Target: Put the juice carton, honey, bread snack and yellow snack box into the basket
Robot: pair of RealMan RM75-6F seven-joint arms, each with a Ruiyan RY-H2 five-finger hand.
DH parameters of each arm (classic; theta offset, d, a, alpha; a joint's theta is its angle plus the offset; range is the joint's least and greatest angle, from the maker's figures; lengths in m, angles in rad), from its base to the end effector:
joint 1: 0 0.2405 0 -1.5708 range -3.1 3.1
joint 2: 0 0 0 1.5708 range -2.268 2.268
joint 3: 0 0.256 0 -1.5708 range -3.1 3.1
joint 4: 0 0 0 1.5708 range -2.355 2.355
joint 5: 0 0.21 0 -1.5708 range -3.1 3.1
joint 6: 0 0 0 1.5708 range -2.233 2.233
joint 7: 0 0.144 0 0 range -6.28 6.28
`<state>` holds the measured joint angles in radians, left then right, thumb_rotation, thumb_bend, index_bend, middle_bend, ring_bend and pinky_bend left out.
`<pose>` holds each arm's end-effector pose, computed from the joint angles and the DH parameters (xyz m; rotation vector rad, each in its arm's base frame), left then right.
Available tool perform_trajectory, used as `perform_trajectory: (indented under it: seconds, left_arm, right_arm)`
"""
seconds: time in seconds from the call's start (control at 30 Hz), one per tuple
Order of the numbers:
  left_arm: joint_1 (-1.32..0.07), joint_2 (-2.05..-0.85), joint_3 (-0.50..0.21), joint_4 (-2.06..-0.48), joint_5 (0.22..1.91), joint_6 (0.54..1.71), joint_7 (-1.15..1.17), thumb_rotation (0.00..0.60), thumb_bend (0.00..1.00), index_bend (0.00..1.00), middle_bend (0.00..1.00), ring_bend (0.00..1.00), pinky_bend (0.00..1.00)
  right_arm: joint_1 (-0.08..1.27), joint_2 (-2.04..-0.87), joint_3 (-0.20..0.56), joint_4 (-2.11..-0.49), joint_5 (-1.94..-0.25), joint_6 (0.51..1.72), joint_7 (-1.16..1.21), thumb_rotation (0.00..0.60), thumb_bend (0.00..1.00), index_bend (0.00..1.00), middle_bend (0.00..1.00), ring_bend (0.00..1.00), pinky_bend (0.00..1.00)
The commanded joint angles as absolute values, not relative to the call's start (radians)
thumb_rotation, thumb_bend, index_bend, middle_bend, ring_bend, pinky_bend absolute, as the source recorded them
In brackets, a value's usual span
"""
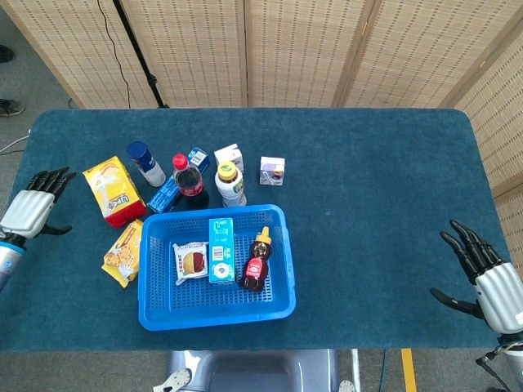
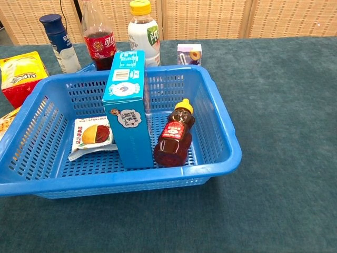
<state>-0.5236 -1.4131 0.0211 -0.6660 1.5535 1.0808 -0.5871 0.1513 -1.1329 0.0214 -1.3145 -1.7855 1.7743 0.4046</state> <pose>-0.3687 0.3554 0.1448 -1.6643 -0.8730 -0.7843 -0.2982 -0.1888 0.1935 1.5551 -0.6942 1.3603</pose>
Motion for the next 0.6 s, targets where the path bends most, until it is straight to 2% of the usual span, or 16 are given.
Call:
perform_trajectory:
  seconds: [0.03, 0.2, 0.6]
  left_arm:
    - [-0.560, -1.438, 0.028, -0.638, 1.573, 1.054, -0.574, 0.600, 0.10, 0.00, 0.00, 0.00, 0.00]
    - [-0.592, -1.451, 0.017, -0.636, 1.577, 1.054, -0.528, 0.600, 0.10, 0.00, 0.00, 0.00, 0.00]
    - [-0.635, -1.445, 0.021, -0.695, 1.561, 0.956, -0.447, 0.600, 0.10, 0.00, 0.00, 0.00, 0.00]
  right_arm:
    - [0.150, -1.133, 0.022, -1.313, -1.781, 1.772, 0.404, 0.600, 0.05, 0.03, 0.00, 0.10, 0.22]
    - [0.149, -1.135, 0.024, -1.312, -1.776, 1.769, 0.401, 0.600, 0.05, 0.03, 0.00, 0.10, 0.22]
    - [0.139, -1.128, 0.039, -1.310, -1.750, 1.784, 0.430, 0.600, 0.06, 0.03, 0.00, 0.10, 0.22]
